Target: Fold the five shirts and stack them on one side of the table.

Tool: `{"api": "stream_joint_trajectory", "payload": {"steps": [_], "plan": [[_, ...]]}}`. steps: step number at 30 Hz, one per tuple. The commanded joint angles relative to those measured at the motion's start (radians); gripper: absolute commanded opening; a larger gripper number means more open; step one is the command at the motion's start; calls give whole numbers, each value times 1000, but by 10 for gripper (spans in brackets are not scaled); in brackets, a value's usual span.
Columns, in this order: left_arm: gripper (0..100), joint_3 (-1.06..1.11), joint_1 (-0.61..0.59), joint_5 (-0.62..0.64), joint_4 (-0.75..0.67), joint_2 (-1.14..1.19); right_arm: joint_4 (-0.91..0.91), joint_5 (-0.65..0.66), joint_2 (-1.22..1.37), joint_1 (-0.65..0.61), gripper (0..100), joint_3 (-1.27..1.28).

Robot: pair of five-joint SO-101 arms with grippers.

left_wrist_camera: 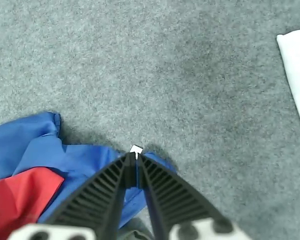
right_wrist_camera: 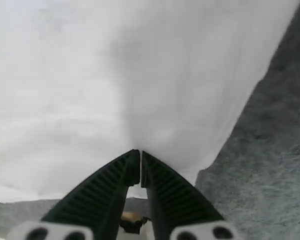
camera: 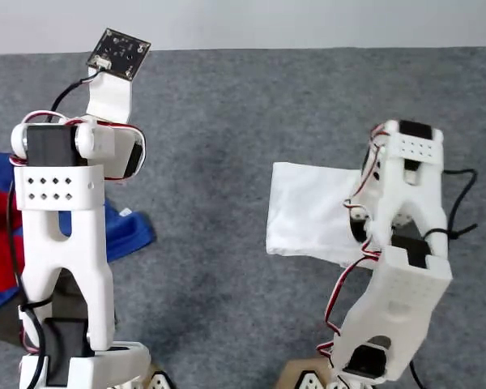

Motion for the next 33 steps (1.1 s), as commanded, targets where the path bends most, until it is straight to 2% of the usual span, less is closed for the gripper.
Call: {"api": "stream_joint_trajectory", "payload": {"steps": [1,8,13,16,22,27,33], "plan": [[8,-4,-6,-3,-17,-40,19,32,-56,45,13,35],[8,-4,-6,-3,-17,-40,33,35,-94,85,11,61],[8,-4,-6,-3,-15,-40,42,35,-249,68,11,68],[8,-4,-6,-3,-14,-40,15,35,-325,15,13,64],[8,-4,0,-3,-15,-40,-283,32,-311,-71,14,64],[8,-4,-3,-3,-12,-41,-535,35,-232,-81,11,61],[8,-4,-5,-3,-12,-41,-625,37,-140,-56,11,60]]}}
